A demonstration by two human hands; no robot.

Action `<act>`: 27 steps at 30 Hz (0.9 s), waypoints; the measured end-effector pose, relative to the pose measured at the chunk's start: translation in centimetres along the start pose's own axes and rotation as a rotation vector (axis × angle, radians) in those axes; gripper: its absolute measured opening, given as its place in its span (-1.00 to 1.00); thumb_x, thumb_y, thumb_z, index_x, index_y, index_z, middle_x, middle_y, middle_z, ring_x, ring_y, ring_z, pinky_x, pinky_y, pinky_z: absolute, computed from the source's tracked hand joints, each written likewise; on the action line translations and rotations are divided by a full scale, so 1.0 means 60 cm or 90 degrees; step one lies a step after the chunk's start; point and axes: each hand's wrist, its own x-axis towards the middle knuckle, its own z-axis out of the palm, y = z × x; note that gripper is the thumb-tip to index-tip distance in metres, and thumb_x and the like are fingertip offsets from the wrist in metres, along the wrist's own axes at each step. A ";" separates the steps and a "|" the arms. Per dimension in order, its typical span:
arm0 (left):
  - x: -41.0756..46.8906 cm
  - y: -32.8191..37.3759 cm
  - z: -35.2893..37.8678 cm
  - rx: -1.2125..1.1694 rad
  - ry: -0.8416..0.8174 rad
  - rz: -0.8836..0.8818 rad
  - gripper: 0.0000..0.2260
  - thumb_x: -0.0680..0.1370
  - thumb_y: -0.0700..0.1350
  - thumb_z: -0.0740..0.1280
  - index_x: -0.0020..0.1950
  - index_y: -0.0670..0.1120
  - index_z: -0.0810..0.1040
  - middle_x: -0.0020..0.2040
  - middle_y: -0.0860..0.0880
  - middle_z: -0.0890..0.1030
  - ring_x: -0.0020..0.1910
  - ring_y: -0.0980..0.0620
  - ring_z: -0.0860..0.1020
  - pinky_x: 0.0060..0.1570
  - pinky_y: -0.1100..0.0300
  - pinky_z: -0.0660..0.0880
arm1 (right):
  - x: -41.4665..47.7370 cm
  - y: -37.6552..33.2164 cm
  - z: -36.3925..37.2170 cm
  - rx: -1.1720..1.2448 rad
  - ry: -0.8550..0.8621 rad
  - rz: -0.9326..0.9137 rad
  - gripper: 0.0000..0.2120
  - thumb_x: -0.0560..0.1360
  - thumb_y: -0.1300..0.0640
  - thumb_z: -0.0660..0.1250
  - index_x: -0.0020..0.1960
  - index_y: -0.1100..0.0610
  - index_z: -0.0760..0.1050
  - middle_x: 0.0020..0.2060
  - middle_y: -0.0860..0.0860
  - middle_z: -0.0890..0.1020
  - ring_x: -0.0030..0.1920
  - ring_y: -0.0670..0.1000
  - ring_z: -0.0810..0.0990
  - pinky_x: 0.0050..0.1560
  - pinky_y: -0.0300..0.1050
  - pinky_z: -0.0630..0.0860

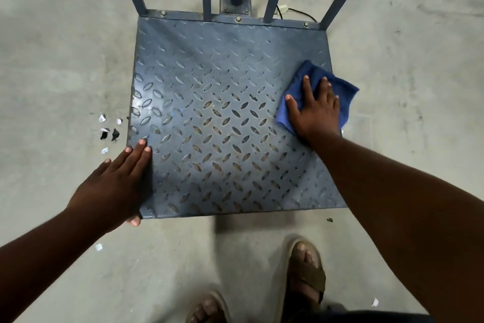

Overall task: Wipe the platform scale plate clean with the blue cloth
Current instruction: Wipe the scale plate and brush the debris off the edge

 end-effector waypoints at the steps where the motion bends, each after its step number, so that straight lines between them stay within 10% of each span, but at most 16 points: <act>1: -0.001 -0.007 0.010 0.003 0.019 0.015 0.58 -0.16 0.16 0.80 0.72 -0.25 0.11 0.69 -0.25 0.21 0.53 -0.30 0.43 0.23 -0.26 0.59 | 0.028 -0.009 -0.003 0.003 -0.002 -0.008 -0.24 0.60 -0.45 -0.16 0.68 -0.10 -0.12 0.67 0.16 -0.11 0.67 0.19 -0.12 0.64 0.23 -0.13; 11: 0.015 -0.046 0.073 -0.125 -0.045 0.018 0.76 -0.30 0.29 0.73 0.77 -0.07 -0.06 0.78 -0.01 -0.06 0.72 0.13 -0.23 0.17 -0.33 0.57 | 0.045 -0.035 0.015 0.045 0.077 0.045 -0.27 0.64 -0.38 -0.10 0.69 -0.03 -0.01 0.67 0.15 0.01 0.67 0.16 -0.03 0.65 0.21 -0.11; 22: 0.009 -0.024 0.044 -0.126 -0.050 -0.019 0.71 -0.32 0.18 0.73 0.75 -0.12 0.05 0.76 -0.08 0.07 0.74 0.04 -0.15 0.22 -0.09 0.52 | 0.186 -0.056 -0.009 0.033 0.042 0.057 -0.25 0.63 -0.39 -0.12 0.69 -0.02 -0.07 0.67 0.17 -0.07 0.67 0.17 -0.10 0.64 0.22 -0.16; 27: 0.007 -0.013 0.041 -0.097 -0.044 -0.020 0.62 -0.26 0.15 0.74 0.74 -0.15 0.12 0.75 -0.11 0.12 0.64 -0.17 0.30 0.28 -0.07 0.54 | 0.185 -0.148 0.006 0.021 0.047 0.060 -0.24 0.63 -0.37 -0.15 0.69 0.03 -0.09 0.67 0.21 -0.05 0.67 0.21 -0.08 0.63 0.27 -0.12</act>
